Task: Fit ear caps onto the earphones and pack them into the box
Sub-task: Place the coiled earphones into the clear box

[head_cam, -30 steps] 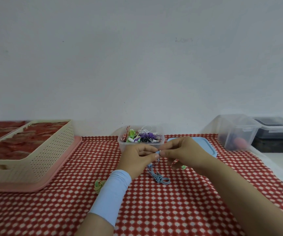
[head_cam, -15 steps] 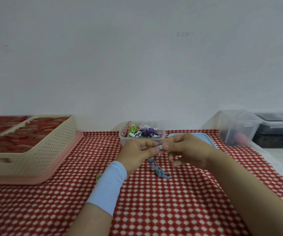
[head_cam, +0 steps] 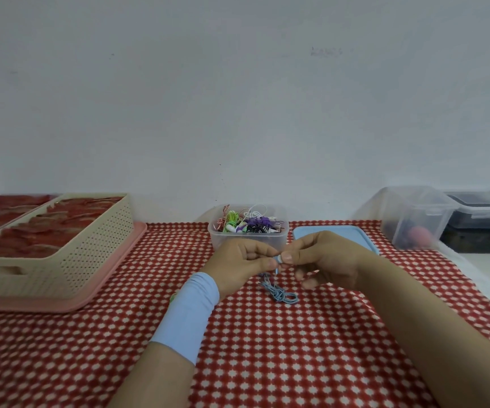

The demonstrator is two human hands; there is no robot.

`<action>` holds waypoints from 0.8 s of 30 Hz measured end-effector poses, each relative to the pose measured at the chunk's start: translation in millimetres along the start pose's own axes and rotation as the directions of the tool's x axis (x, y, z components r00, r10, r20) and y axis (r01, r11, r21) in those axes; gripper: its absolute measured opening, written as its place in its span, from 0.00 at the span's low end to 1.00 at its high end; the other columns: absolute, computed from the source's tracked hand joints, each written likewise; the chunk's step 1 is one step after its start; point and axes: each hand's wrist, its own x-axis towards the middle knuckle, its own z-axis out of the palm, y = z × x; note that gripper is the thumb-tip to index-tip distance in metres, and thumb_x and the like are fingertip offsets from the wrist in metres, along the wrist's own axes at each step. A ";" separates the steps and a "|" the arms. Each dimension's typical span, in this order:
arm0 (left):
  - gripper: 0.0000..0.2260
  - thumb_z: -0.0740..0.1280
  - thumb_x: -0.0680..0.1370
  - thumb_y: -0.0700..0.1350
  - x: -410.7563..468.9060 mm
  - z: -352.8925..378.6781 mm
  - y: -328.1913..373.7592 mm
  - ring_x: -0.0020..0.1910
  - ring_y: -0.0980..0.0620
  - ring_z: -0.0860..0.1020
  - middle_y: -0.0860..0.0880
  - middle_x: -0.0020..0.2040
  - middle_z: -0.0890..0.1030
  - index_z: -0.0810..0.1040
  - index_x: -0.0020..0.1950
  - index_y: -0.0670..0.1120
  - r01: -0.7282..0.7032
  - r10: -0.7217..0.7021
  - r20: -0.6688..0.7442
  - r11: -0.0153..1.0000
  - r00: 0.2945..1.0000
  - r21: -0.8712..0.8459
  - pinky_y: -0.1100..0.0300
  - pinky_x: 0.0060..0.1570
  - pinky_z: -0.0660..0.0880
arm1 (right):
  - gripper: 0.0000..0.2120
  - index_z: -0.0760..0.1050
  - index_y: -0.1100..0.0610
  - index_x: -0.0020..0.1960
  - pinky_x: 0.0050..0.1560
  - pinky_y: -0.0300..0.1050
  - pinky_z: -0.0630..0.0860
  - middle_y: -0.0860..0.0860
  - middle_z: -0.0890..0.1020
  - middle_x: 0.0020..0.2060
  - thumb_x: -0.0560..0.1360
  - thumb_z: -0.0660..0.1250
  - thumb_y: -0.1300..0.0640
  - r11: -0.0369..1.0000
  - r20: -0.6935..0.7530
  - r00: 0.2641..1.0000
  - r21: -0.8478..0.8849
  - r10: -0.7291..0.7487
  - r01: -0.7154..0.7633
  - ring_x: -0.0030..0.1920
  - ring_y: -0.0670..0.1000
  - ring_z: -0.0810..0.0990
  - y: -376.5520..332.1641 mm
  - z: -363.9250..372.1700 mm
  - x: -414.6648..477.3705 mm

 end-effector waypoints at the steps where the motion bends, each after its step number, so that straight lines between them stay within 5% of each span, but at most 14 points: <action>1: 0.07 0.72 0.75 0.39 -0.2 -0.3 -0.1 0.45 0.60 0.84 0.55 0.42 0.86 0.83 0.47 0.50 0.007 -0.007 -0.005 1.000 1.000 -0.016 0.70 0.46 0.76 | 0.07 0.86 0.62 0.51 0.30 0.41 0.81 0.54 0.85 0.38 0.74 0.74 0.62 1.000 0.004 1.000 0.000 -0.015 0.015 0.32 0.48 0.80 -0.9 0.3 -0.4; 7: 0.06 0.73 0.75 0.40 2.1 0.3 -0.8 0.46 0.60 0.83 0.54 0.45 0.86 0.83 0.49 0.50 0.015 -0.014 -0.015 0.999 1.000 0.041 0.71 0.48 0.76 | 0.05 0.87 0.60 0.48 0.31 0.41 0.80 0.54 0.85 0.37 0.74 0.76 0.60 0.996 -0.050 0.997 -0.063 -0.059 0.056 0.32 0.48 0.80 -0.2 0.2 -0.7; 12: 0.03 0.73 0.75 0.44 1.2 -6.0 -2.0 0.45 0.62 0.82 0.55 0.45 0.86 0.84 0.47 0.52 0.027 -0.015 -0.074 0.986 0.997 0.167 0.72 0.47 0.76 | 0.08 0.87 0.53 0.47 0.34 0.42 0.79 0.52 0.87 0.38 0.74 0.77 0.50 0.931 -0.136 0.977 -0.349 -0.167 0.110 0.33 0.47 0.82 -2.5 4.1 -1.2; 15: 0.02 0.73 0.75 0.48 2.2 -8.8 -7.1 0.46 0.61 0.81 0.57 0.45 0.84 0.84 0.46 0.52 0.078 -0.047 -0.130 0.965 0.990 0.252 0.70 0.48 0.75 | 0.16 0.86 0.47 0.47 0.42 0.43 0.81 0.48 0.88 0.43 0.70 0.75 0.36 0.774 -0.113 0.983 -0.632 -0.143 0.040 0.39 0.46 0.85 -4.4 7.1 -2.3; 17: 0.02 0.73 0.75 0.50 2.0 -9.8 -12.4 0.48 0.61 0.80 0.58 0.46 0.83 0.83 0.46 0.53 0.128 -0.083 -0.156 0.944 0.984 0.303 0.67 0.49 0.74 | 0.23 0.86 0.48 0.47 0.51 0.46 0.81 0.46 0.86 0.44 0.65 0.75 0.31 0.581 -0.098 0.993 -0.813 -0.064 -0.043 0.45 0.47 0.84 -0.7 20.1 0.4; 20: 0.04 0.72 0.76 0.53 1.7 -8.4 -16.9 0.50 0.60 0.79 0.58 0.50 0.82 0.81 0.47 0.54 0.158 -0.120 -0.114 0.889 0.986 0.429 0.62 0.55 0.75 | 0.24 0.83 0.51 0.50 0.46 0.45 0.79 0.47 0.83 0.44 0.65 0.75 0.33 0.334 -0.171 0.978 -0.934 -0.122 -0.122 0.46 0.49 0.81 5.6 41.7 6.5; 24: 0.03 0.69 0.77 0.52 2.0 -10.3 -12.0 0.51 0.58 0.79 0.58 0.51 0.81 0.79 0.49 0.55 0.144 -0.145 -0.036 0.859 0.989 0.491 0.59 0.59 0.75 | 0.14 0.85 0.51 0.52 0.50 0.48 0.82 0.49 0.84 0.47 0.73 0.73 0.43 0.340 -0.158 0.967 -0.937 -0.198 -0.083 0.48 0.51 0.82 -0.2 45.8 8.9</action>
